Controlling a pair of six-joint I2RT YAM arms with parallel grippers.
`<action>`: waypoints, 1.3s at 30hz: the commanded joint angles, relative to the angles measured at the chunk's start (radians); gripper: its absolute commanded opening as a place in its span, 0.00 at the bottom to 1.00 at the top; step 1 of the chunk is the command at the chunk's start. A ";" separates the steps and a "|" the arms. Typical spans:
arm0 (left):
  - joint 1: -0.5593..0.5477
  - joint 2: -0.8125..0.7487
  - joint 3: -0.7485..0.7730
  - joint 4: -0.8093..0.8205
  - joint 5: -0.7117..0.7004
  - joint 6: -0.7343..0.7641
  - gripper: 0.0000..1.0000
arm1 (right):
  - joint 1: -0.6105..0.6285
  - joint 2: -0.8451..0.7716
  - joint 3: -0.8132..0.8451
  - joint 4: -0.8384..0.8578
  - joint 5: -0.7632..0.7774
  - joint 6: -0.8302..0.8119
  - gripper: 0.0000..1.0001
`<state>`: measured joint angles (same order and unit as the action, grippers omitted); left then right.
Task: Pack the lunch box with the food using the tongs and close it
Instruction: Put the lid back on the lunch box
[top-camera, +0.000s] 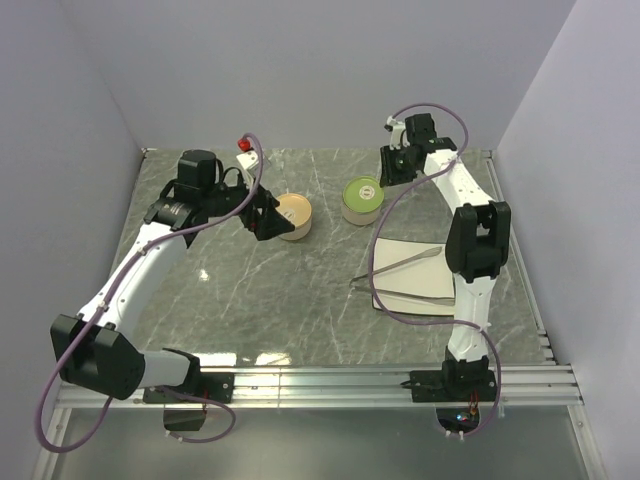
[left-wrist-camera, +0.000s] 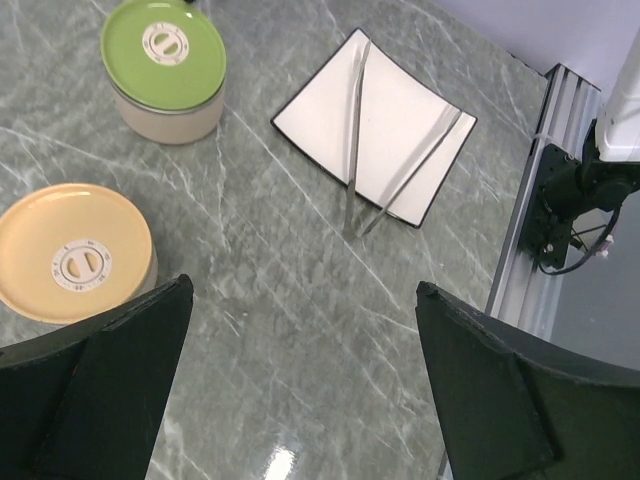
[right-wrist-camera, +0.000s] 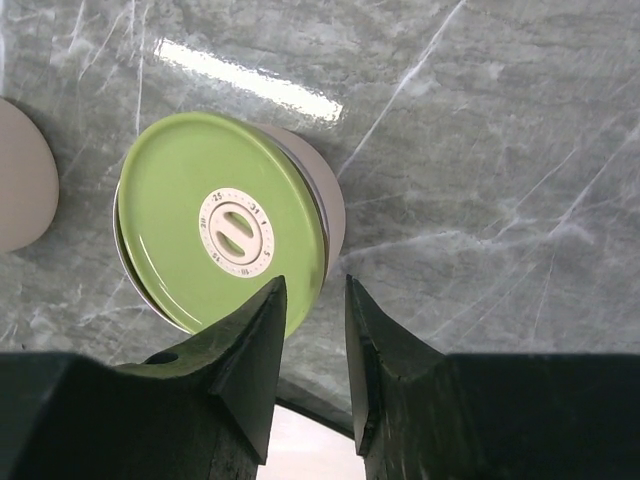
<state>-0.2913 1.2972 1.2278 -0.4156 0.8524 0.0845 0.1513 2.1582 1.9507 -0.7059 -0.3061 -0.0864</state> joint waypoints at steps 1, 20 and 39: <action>0.004 -0.001 0.036 -0.017 0.036 0.018 0.99 | 0.005 0.009 0.053 -0.007 -0.013 -0.026 0.37; 0.006 -0.004 0.022 -0.003 0.043 0.015 0.99 | 0.010 0.061 0.091 -0.012 -0.013 -0.016 0.31; 0.004 -0.012 0.009 0.005 0.056 0.006 0.99 | 0.004 0.066 0.106 -0.027 -0.087 0.042 0.00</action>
<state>-0.2893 1.3064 1.2282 -0.4313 0.8772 0.0895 0.1547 2.2189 1.9965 -0.7277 -0.3496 -0.0711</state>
